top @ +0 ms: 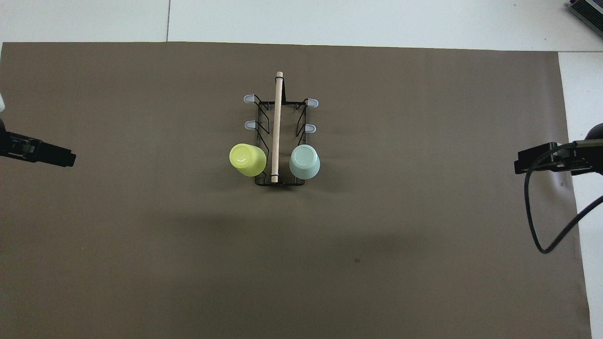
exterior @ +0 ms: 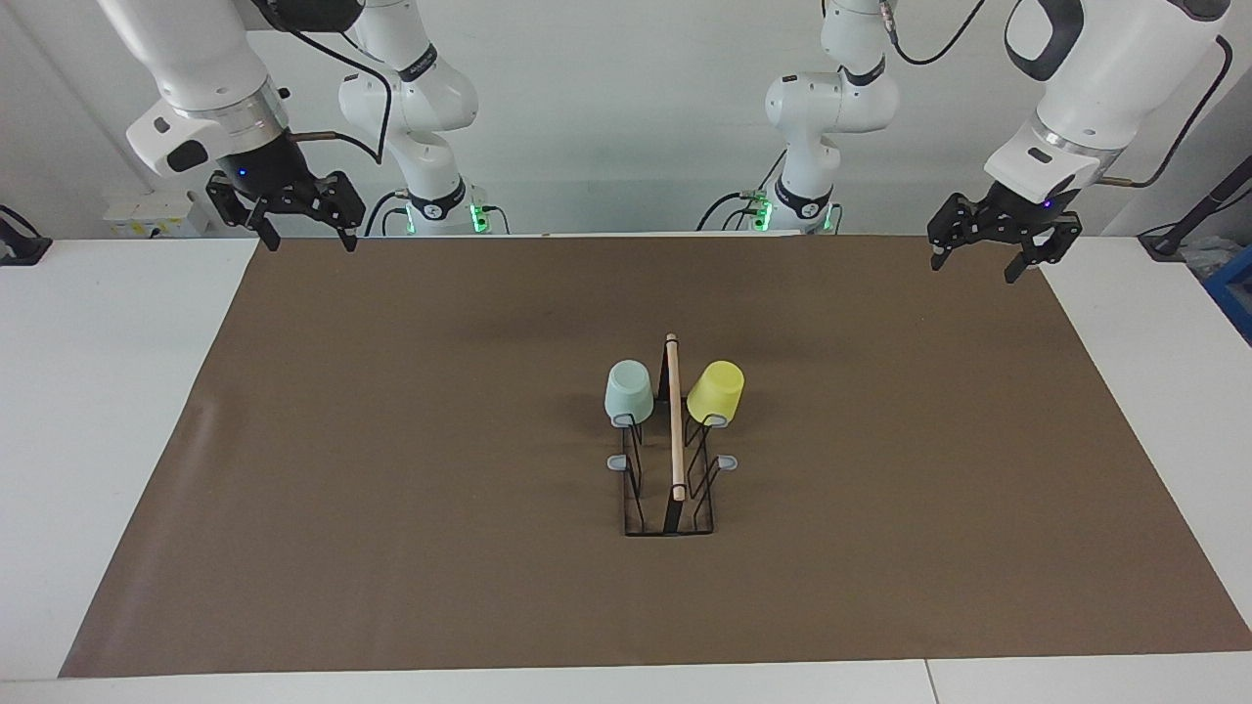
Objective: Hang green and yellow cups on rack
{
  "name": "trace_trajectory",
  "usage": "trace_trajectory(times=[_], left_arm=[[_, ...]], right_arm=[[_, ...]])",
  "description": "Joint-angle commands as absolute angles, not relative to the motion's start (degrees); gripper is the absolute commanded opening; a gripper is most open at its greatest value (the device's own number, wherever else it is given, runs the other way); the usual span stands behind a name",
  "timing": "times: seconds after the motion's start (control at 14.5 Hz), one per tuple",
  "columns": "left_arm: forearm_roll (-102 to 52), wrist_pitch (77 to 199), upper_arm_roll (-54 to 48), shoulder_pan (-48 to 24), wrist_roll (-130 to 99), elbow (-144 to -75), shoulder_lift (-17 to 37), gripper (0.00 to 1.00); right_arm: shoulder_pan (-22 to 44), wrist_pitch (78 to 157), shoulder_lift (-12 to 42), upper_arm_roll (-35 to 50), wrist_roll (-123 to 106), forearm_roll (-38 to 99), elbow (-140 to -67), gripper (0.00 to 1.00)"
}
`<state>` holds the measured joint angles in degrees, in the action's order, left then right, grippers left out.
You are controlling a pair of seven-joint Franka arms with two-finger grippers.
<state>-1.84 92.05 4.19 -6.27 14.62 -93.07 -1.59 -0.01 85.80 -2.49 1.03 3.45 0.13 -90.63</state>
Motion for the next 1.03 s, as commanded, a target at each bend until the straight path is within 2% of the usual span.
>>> trace_trajectory(times=[0.0, 0.96], left_arm=[[-2.1, 90.9, 4.2, -6.3, 13.9, -92.5, -1.9, 1.00], [-2.1, 90.8, 4.2, -6.3, 13.9, -92.5, -2.0, 1.00]], right_arm=[[-0.3, 84.6, -1.6, 1.5, 4.1, 0.5, -88.9, 1.00], [-0.6, 84.7, -1.8, 1.6, 3.1, -0.9, -89.8, 1.00]])
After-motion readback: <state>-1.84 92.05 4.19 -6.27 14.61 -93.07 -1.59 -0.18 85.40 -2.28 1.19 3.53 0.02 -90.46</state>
